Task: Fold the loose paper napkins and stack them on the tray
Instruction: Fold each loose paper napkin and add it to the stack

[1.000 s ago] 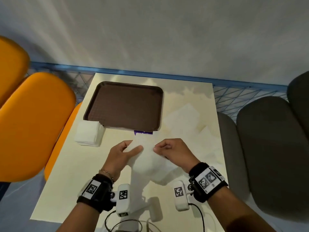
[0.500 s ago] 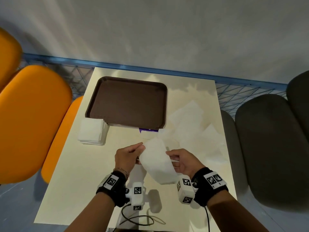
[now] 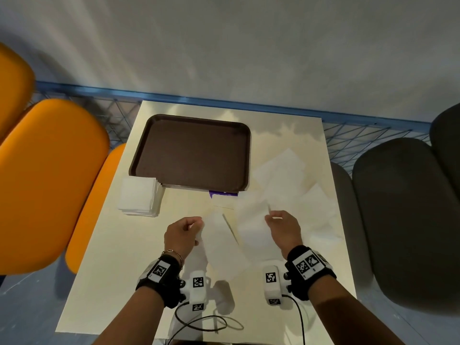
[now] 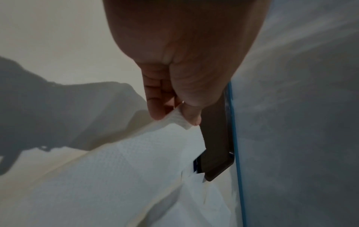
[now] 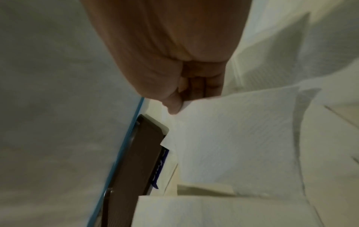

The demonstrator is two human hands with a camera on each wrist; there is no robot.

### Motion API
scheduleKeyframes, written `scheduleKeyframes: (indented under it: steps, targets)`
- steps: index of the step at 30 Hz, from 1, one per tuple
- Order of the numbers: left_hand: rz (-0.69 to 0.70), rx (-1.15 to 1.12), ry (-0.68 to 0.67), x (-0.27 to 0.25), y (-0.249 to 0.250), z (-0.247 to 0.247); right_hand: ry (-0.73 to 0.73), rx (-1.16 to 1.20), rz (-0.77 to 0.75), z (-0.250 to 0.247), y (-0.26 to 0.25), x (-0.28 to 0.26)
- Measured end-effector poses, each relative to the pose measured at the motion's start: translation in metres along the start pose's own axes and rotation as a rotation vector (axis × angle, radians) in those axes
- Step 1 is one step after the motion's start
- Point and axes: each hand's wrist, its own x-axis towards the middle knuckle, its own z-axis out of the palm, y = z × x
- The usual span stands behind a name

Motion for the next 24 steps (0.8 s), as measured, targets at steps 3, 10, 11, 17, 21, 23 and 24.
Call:
scheduleKeyframes:
  steps: [3, 10, 11, 17, 21, 23, 24]
  targets:
    - [0.019, 0.281, -0.024, 0.004, -0.002, 0.003, -0.036, 0.073, -0.136, -0.017, -0.017, -0.014]
    - [0.025, -0.285, -0.378, -0.051, 0.065, 0.019, -0.267, 0.171, -0.367, -0.049, -0.055, -0.05]
    - [0.014, -0.401, -0.442, -0.058, 0.073, 0.022, -0.286, 0.167, -0.386, -0.052, -0.058, -0.053]
    - [0.089, -0.64, -0.397, -0.071, 0.093, 0.027, -0.249, 0.184, -0.407, -0.066, -0.064, -0.064]
    - [0.14, -0.643, -0.316, -0.078, 0.096, 0.03, -0.138, 0.198, -0.405, -0.064, -0.06, -0.07]
    - [0.137, -0.646, -0.292, -0.082, 0.097, 0.033, -0.098, 0.22, -0.413, -0.063, -0.059, -0.074]
    - [0.131, -0.649, -0.285, -0.084, 0.096, 0.035, -0.078, 0.224, -0.416, -0.063, -0.058, -0.075]
